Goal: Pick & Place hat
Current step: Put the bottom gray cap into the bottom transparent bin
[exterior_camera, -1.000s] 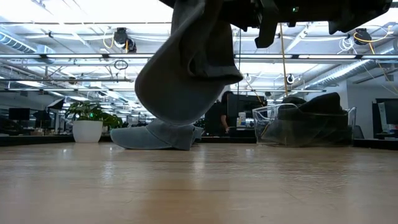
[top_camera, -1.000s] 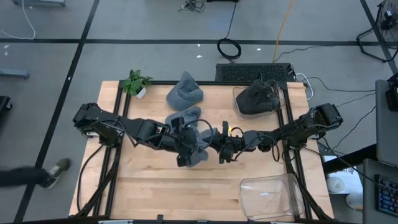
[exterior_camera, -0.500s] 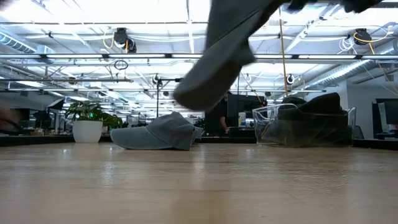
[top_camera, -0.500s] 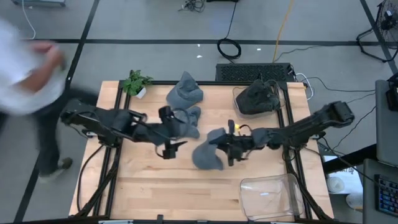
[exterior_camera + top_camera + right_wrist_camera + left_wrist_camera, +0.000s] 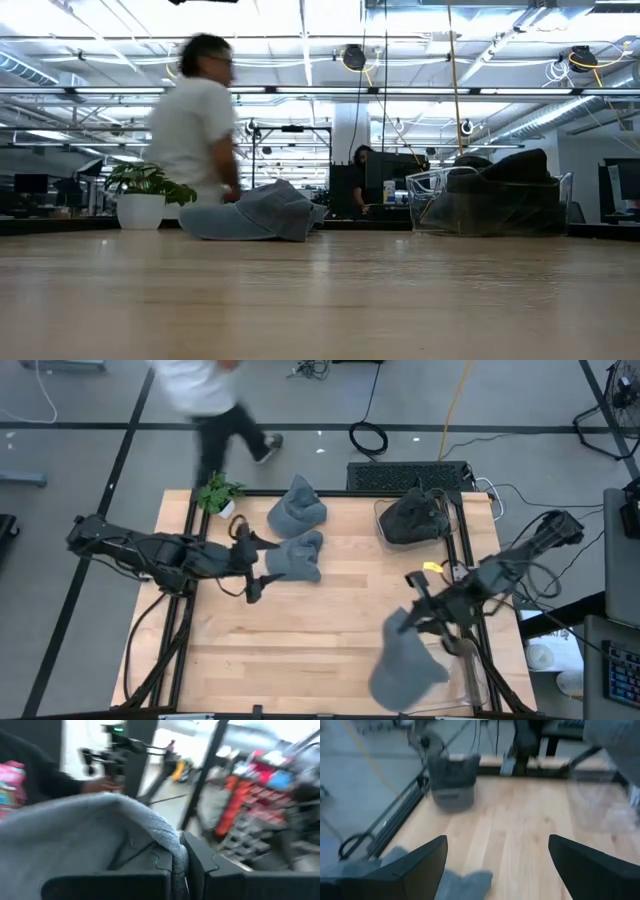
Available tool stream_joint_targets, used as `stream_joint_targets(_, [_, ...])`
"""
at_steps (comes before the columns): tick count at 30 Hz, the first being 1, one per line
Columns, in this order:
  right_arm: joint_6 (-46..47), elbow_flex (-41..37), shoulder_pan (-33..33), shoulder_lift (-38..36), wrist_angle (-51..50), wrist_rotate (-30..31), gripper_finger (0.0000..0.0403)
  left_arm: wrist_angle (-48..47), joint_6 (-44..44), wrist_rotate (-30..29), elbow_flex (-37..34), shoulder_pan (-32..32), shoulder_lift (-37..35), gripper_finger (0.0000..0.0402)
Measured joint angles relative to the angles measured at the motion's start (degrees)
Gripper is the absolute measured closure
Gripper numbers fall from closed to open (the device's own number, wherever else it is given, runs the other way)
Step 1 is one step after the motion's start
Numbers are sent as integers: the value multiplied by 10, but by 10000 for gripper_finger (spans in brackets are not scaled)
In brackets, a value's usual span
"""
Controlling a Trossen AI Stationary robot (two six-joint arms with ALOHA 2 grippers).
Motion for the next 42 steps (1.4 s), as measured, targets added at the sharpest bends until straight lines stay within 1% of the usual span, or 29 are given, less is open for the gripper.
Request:
stream_joint_targets(4, [68,85,58,18,-112,0,393,87,39,16,-53,-3,-38,47])
stream_joint_targets(7, [110,125,96,32,-170,6,393,128,48,20,-83,-3,-58,44])
stream_joint_targets(9, [146,137,117,37,-199,33,393,151,49,20,-97,-3,-67,44])
stream_joint_targets(13, [240,137,154,43,-255,129,393,159,49,19,-114,-3,-74,45])
stream_joint_targets(16, [304,137,178,55,-269,178,393,158,55,17,-118,-3,-76,42])
stream_joint_targets(19, [333,137,208,74,-267,218,393,158,59,16,-118,-3,-76,41])
stream_joint_targets(23, [349,137,242,100,-269,262,393,156,59,9,-118,2,-76,41])
stream_joint_targets(28, [381,138,285,115,-277,297,393,156,35,9,-118,3,-76,41])
stream_joint_targets(33, [443,156,332,114,-346,361,393,156,13,10,-118,3,-76,41])
stream_joint_targets(39, [527,157,360,120,-433,365,393,156,15,10,-118,3,-76,41])
stream_joint_targets(42, [545,157,363,127,-480,365,393,156,15,10,-118,3,-76,41])
